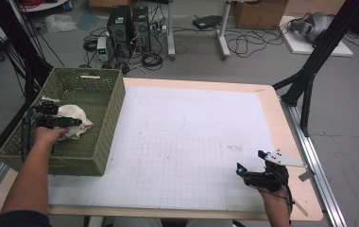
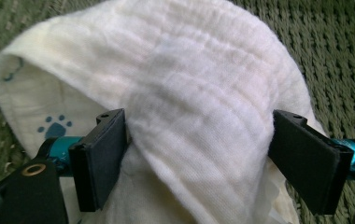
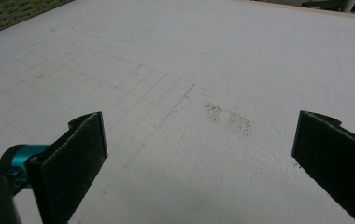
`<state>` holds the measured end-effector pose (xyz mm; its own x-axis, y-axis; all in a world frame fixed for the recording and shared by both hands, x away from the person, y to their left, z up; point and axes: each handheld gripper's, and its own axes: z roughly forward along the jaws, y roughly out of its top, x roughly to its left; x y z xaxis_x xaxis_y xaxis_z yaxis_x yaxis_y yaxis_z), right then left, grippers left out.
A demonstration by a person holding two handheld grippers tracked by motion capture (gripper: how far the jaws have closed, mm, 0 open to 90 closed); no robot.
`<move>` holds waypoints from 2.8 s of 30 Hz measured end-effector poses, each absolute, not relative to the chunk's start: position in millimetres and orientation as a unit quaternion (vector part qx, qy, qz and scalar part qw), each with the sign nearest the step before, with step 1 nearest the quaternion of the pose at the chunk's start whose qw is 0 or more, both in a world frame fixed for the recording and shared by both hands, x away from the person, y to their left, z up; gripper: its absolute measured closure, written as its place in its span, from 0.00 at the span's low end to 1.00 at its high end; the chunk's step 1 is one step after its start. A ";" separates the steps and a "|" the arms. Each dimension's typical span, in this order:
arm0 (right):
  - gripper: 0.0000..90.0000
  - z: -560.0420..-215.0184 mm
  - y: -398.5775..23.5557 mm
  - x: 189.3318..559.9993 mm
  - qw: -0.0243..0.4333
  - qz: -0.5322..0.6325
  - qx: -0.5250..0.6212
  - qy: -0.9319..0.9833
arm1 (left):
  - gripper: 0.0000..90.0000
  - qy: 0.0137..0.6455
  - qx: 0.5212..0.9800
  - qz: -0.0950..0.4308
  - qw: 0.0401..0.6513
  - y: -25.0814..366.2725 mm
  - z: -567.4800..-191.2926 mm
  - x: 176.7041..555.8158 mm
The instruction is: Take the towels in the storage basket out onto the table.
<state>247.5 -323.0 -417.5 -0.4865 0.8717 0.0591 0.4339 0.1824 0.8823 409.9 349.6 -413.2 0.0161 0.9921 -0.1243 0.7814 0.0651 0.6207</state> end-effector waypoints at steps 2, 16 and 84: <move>0.03 -418.0 -323.4 247.3 0.239 0.456 0.449 0.730 | 0.25 0.673 0.661 0.185 0.274 349.4 -414.0 410.2; 0.03 -418.8 -325.1 247.6 0.238 0.454 0.451 0.731 | 0.74 0.652 0.686 0.192 0.260 347.5 -407.0 406.8; 0.03 -418.3 -322.4 247.7 0.234 0.454 0.453 0.730 | 0.72 0.303 0.729 0.173 0.589 144.2 -310.5 317.0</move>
